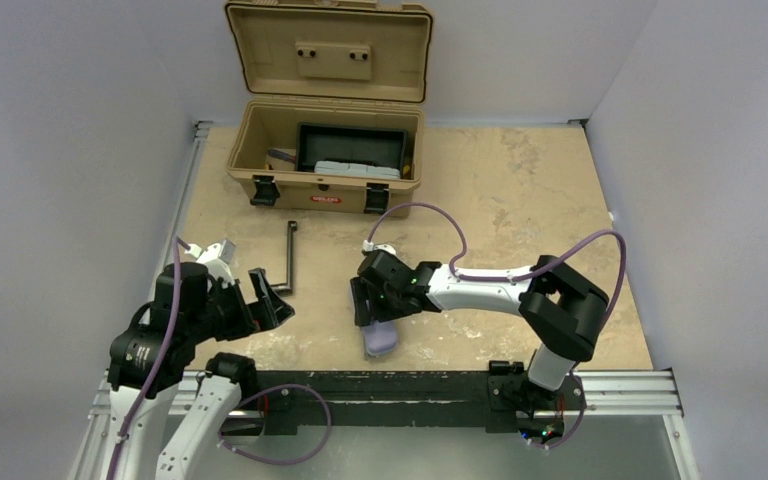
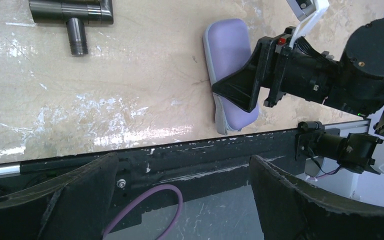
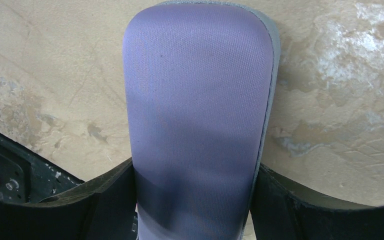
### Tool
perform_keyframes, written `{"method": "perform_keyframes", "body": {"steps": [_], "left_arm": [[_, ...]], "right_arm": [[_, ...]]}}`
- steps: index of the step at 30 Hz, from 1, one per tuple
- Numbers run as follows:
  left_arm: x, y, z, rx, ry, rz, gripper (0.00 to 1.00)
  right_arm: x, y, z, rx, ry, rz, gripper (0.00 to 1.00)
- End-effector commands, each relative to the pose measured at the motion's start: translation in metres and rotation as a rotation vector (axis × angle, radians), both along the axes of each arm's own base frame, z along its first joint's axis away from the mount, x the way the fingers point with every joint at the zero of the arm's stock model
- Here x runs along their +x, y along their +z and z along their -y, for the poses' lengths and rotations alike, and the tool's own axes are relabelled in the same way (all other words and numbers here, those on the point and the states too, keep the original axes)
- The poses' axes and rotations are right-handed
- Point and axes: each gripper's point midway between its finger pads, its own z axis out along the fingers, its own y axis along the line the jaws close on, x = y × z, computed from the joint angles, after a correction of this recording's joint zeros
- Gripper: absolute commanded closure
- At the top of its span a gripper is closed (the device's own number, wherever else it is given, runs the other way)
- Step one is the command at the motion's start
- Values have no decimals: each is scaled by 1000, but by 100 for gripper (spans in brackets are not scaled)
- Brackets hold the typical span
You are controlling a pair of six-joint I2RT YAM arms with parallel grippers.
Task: Open the umbrella
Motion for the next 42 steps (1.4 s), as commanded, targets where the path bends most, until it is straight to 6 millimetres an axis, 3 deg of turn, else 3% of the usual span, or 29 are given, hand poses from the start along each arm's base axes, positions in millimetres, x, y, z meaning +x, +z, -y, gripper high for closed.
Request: {"method": "perform_keyframes", "body": {"steps": [1,6,12,22,27,32,42], "left_arm": [[-7,21,-3,3,-12,66,0],[-10,44,1,-38,-8,109,0],[-9,86,8,-118,-6,216,0],[-5,158,5,-212,50,490,0],[-5,183,10,-290,47,605,0],[1,191,21,-371,12,664,0],[8,218,35,-460,-50,714,1]], "right_arm": [[12,48,-32,105,31,50,44],[21,103,-56,205,38,86,47],[24,187,-79,385,32,112,49],[24,320,-92,711,-57,131,50],[22,380,-99,896,-76,93,50],[25,417,-107,981,-91,78,50],[33,442,-103,1023,-152,98,50]]}}
